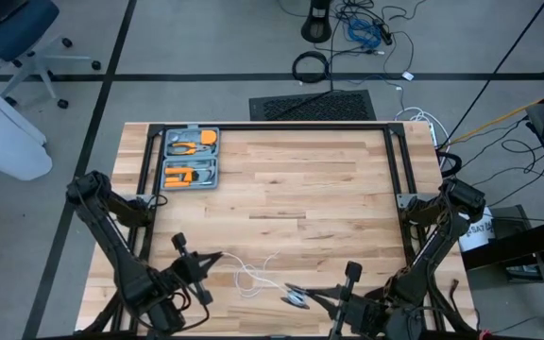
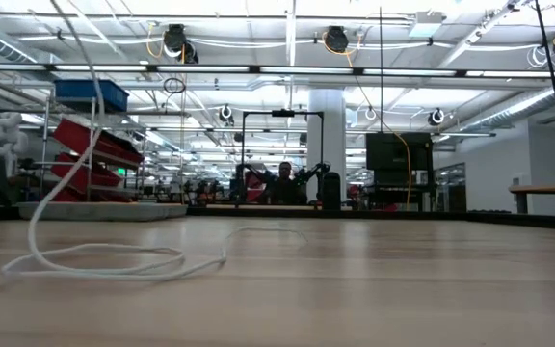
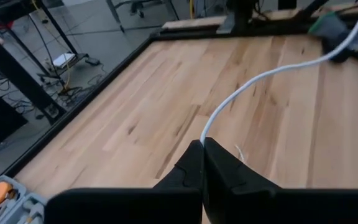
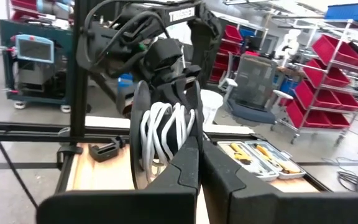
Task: Coil cords
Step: Coil the white wire on the spool
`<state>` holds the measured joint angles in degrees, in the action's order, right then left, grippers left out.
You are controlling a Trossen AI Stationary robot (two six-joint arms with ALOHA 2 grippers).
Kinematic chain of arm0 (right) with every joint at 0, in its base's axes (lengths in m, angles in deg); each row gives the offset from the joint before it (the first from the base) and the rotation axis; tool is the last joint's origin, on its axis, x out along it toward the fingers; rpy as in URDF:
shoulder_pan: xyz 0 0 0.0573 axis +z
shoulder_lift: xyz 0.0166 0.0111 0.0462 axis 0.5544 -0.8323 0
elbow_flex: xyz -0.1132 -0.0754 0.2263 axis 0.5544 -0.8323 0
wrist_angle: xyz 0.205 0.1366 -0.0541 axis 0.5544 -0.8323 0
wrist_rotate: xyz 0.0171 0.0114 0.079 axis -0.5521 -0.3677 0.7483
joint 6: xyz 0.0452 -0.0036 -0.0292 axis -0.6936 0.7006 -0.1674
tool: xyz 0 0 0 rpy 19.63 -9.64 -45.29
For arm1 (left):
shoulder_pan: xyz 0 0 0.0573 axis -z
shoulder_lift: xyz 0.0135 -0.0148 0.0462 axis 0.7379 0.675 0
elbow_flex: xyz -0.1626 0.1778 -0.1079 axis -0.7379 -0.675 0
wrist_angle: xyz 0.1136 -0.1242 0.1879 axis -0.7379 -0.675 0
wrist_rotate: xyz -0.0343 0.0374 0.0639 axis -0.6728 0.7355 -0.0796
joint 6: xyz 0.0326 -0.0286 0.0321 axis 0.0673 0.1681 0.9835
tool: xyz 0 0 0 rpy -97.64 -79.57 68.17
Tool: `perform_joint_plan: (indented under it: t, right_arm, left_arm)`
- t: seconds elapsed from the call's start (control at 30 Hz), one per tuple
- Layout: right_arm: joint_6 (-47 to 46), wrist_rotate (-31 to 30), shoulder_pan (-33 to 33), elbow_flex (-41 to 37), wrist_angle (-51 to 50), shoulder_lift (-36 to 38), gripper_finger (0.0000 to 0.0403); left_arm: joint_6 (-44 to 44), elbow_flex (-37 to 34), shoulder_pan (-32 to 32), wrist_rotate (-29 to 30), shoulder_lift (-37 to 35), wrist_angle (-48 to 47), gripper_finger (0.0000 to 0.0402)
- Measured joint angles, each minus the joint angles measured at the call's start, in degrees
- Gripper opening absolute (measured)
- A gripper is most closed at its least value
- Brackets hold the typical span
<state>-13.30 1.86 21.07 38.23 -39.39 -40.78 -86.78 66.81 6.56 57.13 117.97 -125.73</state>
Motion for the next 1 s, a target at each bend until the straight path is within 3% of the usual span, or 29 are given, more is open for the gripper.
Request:
perform_joint_plan:
  t: [0.37, 0.63, 0.87, 1.0]
  right_arm:
    - [0.3, 0.5, 0.0, 0.0, -1.4, 0.0, 0.0000]
    - [-1.8, 6.3, -0.3, 0.0, -3.8, 0.0, 0.0000]
    - [-2.4, 6.5, -1.1, 0.0, -6.0, 0.0, 0.0000]
    - [-4.1, 6.5, -2.5, 0.0, -8.9, 0.0, 0.0000]
  left_arm:
    - [6.8, 8.2, 0.0, 4.5, 0.0, 0.4, 0.0001]
    - [12.8, 12.2, 0.0, 7.4, 0.0, -0.2, 0.0001]
    - [13.9, 16.2, 1.1, 10.4, 0.0, -1.0, 0.0001]
    - [19.2, 17.4, 2.7, 11.0, 0.0, 4.2, 0.0001]
